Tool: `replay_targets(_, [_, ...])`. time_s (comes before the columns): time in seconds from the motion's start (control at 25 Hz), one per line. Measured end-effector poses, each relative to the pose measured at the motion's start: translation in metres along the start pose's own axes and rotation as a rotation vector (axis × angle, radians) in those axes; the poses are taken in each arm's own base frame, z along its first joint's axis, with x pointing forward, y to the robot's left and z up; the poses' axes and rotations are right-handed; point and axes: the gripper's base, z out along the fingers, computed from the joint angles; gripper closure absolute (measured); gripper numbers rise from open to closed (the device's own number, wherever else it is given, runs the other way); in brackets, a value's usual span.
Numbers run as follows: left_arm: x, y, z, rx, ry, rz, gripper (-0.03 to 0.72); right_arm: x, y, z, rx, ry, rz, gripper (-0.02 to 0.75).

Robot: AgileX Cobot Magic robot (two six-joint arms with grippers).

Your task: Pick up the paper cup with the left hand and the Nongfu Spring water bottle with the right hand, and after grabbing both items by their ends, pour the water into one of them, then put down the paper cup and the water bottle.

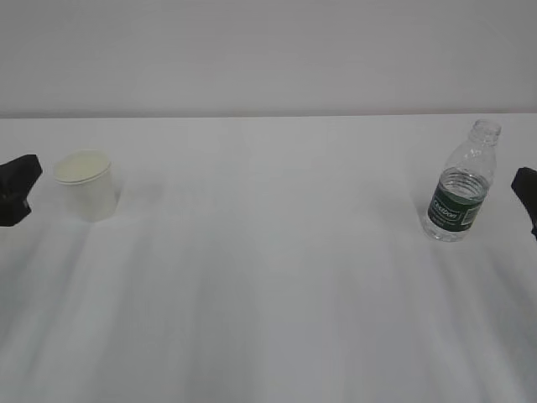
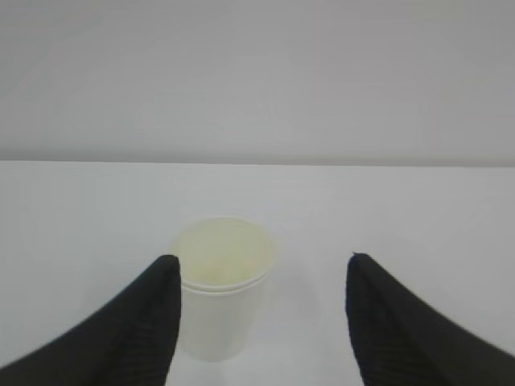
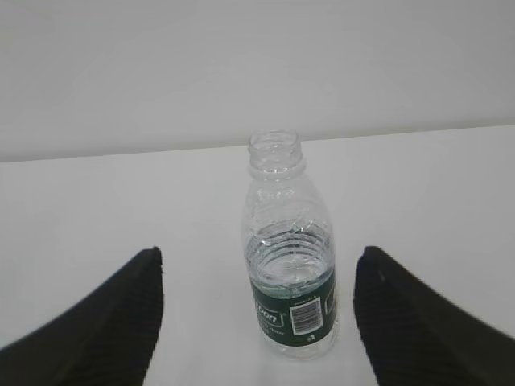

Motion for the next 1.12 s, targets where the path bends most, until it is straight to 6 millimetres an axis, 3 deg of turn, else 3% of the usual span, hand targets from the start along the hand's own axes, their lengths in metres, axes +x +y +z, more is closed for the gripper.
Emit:
replay_targets(0.36, [0.024,-0.002,0.014,0.065,-0.003,0.03,0.225,0.018,0.001,0.027,-0.069,-0.085,0.009,0.184])
replay_targets(0.72, [0.029,-0.003,0.016,0.073,0.01,0.031,0.226,0.054,-0.003,0.043,-0.054,0.047,-0.042,0.184])
replay_targets(0.96, [0.062,0.001,0.023,0.071,0.144,0.033,0.228,0.073,-0.006,0.048,-0.039,0.131,-0.069,0.184])
replay_targets(1.12, [0.072,0.001,0.025,0.083,0.186,0.038,0.228,0.079,-0.008,0.057,-0.032,0.153,-0.08,0.184])
